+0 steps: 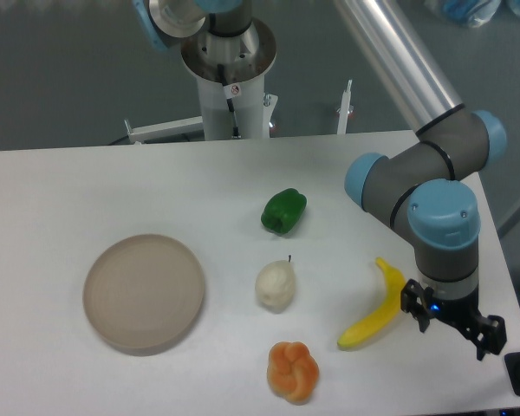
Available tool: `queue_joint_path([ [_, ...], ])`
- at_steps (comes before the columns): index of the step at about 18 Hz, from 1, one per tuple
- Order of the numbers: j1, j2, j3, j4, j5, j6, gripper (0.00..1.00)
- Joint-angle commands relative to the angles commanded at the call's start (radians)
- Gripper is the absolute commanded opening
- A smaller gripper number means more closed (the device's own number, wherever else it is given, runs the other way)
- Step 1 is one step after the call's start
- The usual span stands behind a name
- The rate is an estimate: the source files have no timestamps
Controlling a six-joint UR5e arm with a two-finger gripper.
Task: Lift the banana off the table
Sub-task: 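Lower the open gripper around the banana's stem end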
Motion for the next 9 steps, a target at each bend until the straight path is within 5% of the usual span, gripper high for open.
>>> queue_joint_path([
  [5,0.018,0.012,-0.034,-0.144,-0.075,-0.028,1.00],
  [9,0.017,0.003,-0.095,-0.125,-0.075,-0.044,1.00],
])
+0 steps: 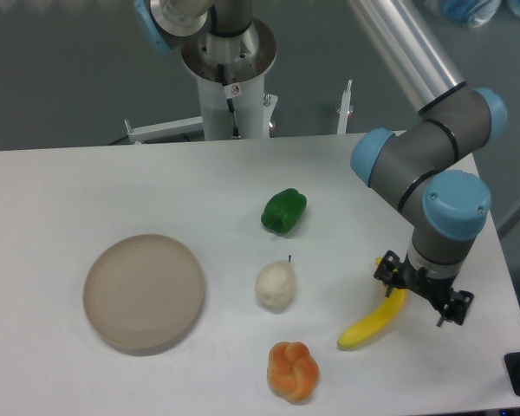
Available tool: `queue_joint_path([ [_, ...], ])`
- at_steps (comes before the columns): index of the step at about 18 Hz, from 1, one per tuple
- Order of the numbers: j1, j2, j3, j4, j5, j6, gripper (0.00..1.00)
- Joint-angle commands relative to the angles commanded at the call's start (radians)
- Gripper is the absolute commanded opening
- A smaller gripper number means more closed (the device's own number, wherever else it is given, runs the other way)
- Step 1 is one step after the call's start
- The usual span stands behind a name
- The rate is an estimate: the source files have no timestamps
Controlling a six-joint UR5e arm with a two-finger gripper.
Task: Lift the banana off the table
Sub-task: 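Lower the open gripper around the banana's stem end, then close the gripper on the banana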
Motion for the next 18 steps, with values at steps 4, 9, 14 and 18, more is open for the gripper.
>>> queue_joint_path([
  [4,-0.002,-0.023,-0.012,0.071,-0.003,-0.028,1.00],
  [9,-0.008,-0.043,-0.029,0.130,0.003,-0.029,1.00],
  [14,-0.011,-0.048,-0.092,0.206,0.009,-0.031,1.00],
  [18,-0.009,-0.040,-0.107,0.207,0.009,-0.032,1.00],
])
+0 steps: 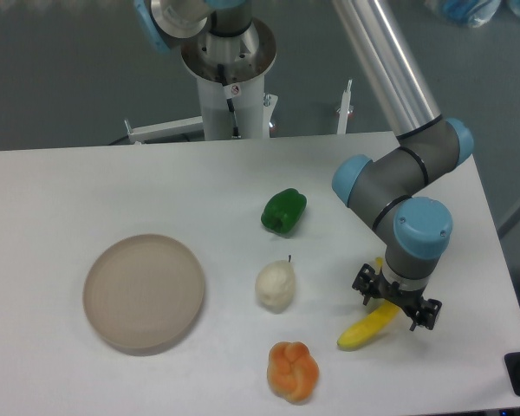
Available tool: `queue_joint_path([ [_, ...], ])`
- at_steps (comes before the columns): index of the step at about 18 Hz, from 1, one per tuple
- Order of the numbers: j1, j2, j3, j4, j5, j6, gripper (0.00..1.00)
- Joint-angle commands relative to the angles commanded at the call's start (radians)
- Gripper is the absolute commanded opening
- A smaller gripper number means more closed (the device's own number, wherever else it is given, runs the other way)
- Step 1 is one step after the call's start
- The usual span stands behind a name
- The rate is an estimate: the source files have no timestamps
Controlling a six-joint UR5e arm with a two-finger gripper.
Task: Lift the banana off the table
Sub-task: 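Close the gripper on the banana, then lift the grasped banana up off the table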
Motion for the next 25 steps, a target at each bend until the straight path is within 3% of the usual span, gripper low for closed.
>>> queue_joint_path([
  [1,-0.002,0.000,0.000,0.000,0.002,0.000,0.99],
  [2,0.000,0.000,0.000,-0.002,0.002,0.000,0.86],
  [3,0.000,0.002,0.000,-0.003,0.000,0.002,0.60],
  [6,0.000,0.003,0.000,-0.005,0.002,0.002,0.16],
  [9,0.000,0.005,0.003,-0.006,0.002,0.006,0.10],
  [15,0.011,0.020,0.018,-0.018,-0.009,0.029,0.10],
  [21,0.015,0.083,0.049,-0.029,-0.018,0.098,0.10],
  [25,0.018,0.169,0.060,-0.072,-0.106,0.094,0.10],
])
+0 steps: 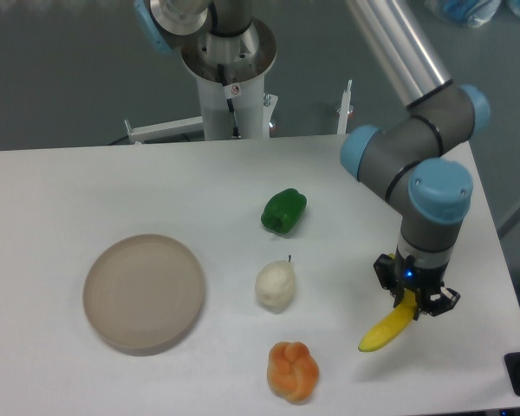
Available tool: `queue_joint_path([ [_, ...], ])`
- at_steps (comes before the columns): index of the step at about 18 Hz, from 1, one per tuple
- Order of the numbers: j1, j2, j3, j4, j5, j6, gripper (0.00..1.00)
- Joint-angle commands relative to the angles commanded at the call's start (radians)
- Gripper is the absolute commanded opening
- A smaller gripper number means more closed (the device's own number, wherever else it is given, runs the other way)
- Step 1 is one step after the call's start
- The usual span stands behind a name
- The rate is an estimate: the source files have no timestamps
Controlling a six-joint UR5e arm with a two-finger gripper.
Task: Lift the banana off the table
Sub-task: 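Lift the grasped banana up off the table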
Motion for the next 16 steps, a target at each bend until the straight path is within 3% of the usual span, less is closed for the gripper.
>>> queue_joint_path([
  [3,-0.006,0.035,-0.003,-0.020,-0.048,-0.011,0.10],
  [16,-0.015,0.034,0.025,-0.008,-0.029,-0.011,0.11],
])
